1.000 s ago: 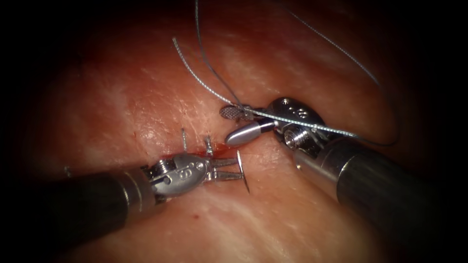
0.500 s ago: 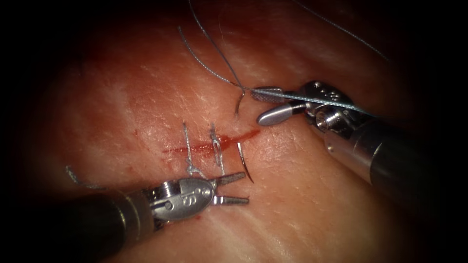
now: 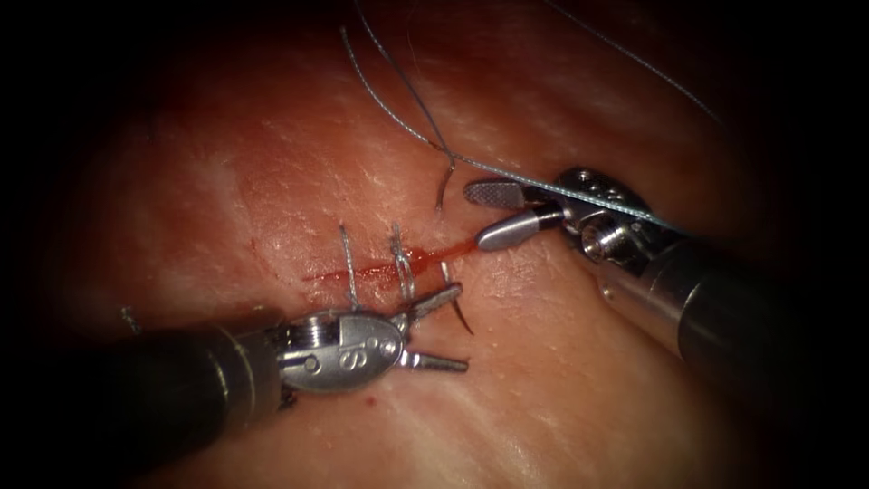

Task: Wound Closure

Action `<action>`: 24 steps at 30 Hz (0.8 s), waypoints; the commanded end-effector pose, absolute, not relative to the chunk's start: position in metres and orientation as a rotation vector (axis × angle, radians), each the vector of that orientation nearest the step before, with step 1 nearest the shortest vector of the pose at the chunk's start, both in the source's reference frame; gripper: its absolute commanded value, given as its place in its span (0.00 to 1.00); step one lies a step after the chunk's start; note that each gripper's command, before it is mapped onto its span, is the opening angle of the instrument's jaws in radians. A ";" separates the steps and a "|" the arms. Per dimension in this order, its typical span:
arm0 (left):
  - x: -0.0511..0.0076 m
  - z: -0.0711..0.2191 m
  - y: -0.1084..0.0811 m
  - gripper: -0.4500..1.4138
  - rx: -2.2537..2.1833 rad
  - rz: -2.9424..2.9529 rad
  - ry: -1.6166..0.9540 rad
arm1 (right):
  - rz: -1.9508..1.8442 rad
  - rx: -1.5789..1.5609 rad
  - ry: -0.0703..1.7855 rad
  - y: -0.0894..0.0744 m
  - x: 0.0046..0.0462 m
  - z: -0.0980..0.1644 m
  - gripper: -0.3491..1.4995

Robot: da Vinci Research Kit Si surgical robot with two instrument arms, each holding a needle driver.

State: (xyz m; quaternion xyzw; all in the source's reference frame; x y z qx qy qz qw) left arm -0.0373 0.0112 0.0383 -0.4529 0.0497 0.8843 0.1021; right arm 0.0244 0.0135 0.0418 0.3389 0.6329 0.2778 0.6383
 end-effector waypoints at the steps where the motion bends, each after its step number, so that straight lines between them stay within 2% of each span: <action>1: -0.0379 0.039 0.012 0.50 -1.336 2.609 0.146 | 0.627 0.771 1.447 0.014 0.0251 0.043 0.91; 8: -0.0378 0.041 0.013 0.50 -1.316 2.651 0.172 | 0.627 0.770 1.446 0.013 0.0251 0.043 0.91; 13: -0.0383 0.043 0.012 0.46 -1.307 2.665 0.181 | 0.632 0.769 1.460 0.013 0.0251 0.043 0.91; 16: -0.0386 0.043 0.012 0.37 -1.304 2.673 0.188 | 0.639 0.766 1.467 0.013 0.0251 0.043 0.91; 17: -0.0387 0.043 0.013 0.25 -1.303 2.672 0.188 | 0.643 0.764 1.473 0.013 0.0249 0.043 0.91; 18: -0.0387 0.043 0.013 0.25 -1.303 2.672 0.188 | 0.643 0.764 1.473 0.013 0.0249 0.043 0.91; 20: -0.0387 0.043 0.013 0.02 -1.303 2.672 0.188 | 0.644 0.763 1.472 0.013 0.0247 0.043 0.91; 24: -0.0383 0.043 0.012 0.00 -1.288 2.684 0.209 | 0.644 0.763 1.471 0.013 0.0245 0.043 0.91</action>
